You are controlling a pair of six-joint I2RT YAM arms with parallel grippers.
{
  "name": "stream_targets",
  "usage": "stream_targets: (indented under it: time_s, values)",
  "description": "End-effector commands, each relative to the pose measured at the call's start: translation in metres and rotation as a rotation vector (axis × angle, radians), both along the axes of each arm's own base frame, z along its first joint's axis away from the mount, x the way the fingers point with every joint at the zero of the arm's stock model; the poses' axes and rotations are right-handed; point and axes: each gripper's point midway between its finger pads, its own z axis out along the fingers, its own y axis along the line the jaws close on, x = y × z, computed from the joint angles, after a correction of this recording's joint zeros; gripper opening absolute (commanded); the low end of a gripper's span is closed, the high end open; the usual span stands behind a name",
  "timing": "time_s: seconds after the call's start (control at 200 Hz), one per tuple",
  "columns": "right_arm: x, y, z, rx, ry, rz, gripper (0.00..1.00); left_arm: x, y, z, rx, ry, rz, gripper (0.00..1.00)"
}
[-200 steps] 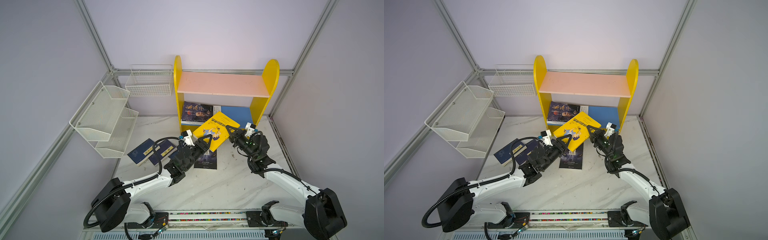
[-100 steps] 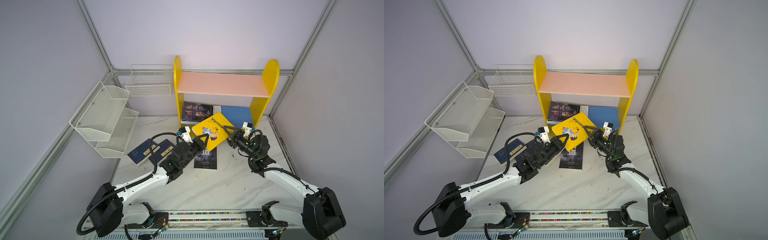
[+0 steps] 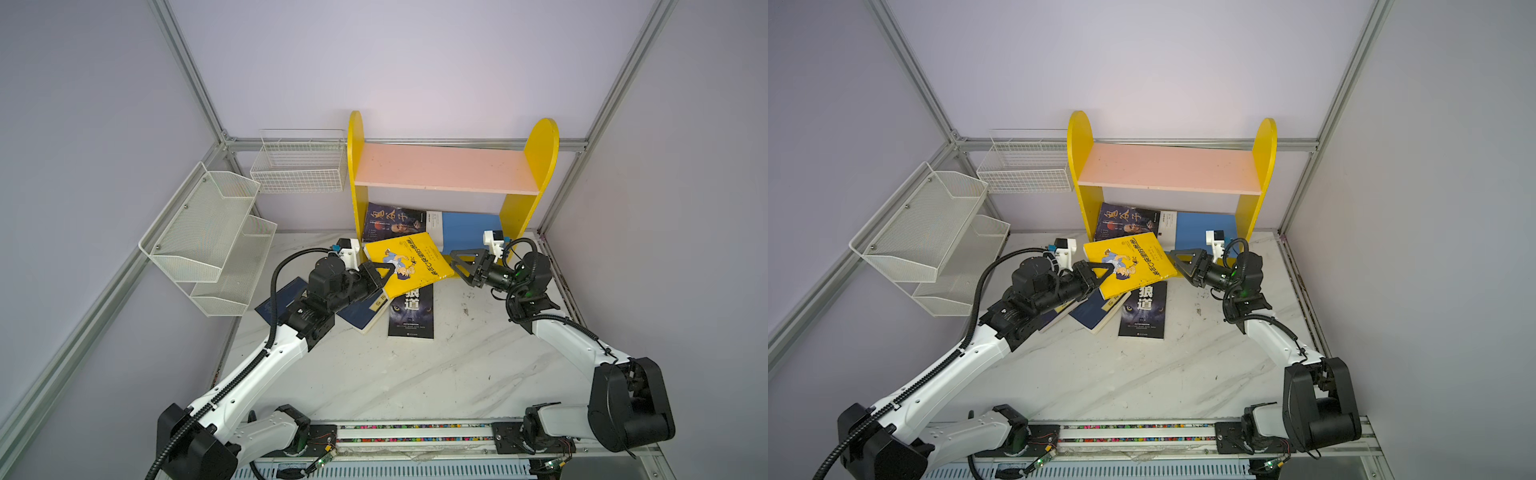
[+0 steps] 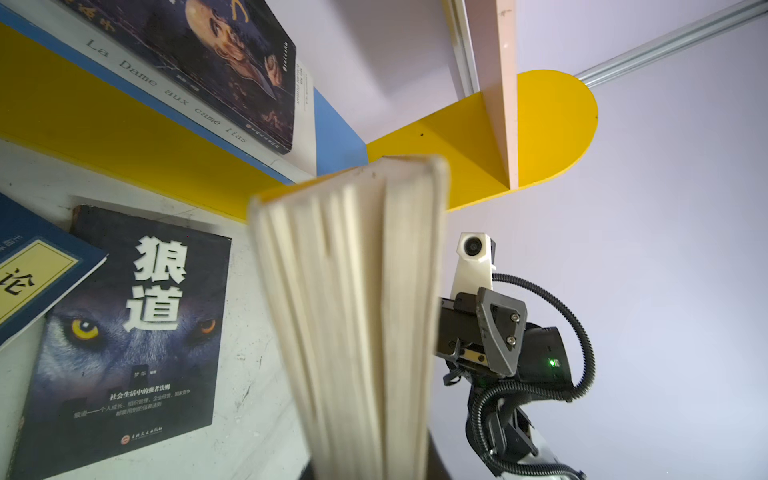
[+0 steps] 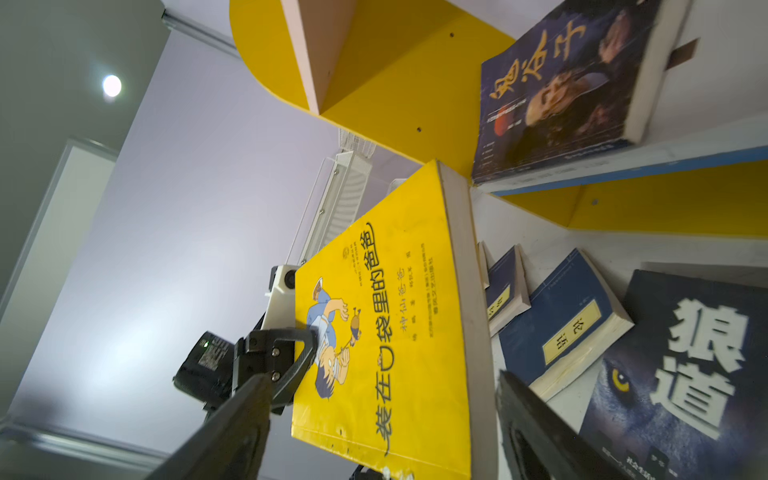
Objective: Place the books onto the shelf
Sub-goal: 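Lift the yellow paperback toward the shelf with both grippers, then carry the yellow paperback to the shelf front with both grippers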
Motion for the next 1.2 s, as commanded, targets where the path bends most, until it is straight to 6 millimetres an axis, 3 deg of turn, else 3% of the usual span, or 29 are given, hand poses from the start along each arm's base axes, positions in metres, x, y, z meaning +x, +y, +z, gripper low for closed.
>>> stream_targets:
  time_s: [0.0,0.46,0.995,1.105,1.195]
  values:
    - [-0.016,0.007,0.013,-0.011,-0.086,0.126,0.82,-0.017,-0.001,0.091,-0.112,-0.215,-0.102,0.04]
    - [-0.015,0.009,-0.034,-0.041,0.082,0.145,0.65,-0.018,-0.015,0.115,-0.197,-0.293,-0.226,0.04]
    - [-0.004,0.006,-0.086,-0.157,0.194,0.101,0.71,-0.017,-0.018,0.129,-0.206,-0.337,-0.257,0.03]
    - [-0.003,0.006,-0.09,-0.151,0.198,0.098,0.71,-0.016,-0.019,0.128,-0.213,-0.336,-0.263,0.03]
    - [-0.006,0.008,-0.076,-0.09,0.163,0.118,0.67,-0.015,-0.02,0.125,-0.218,-0.332,-0.271,0.03]
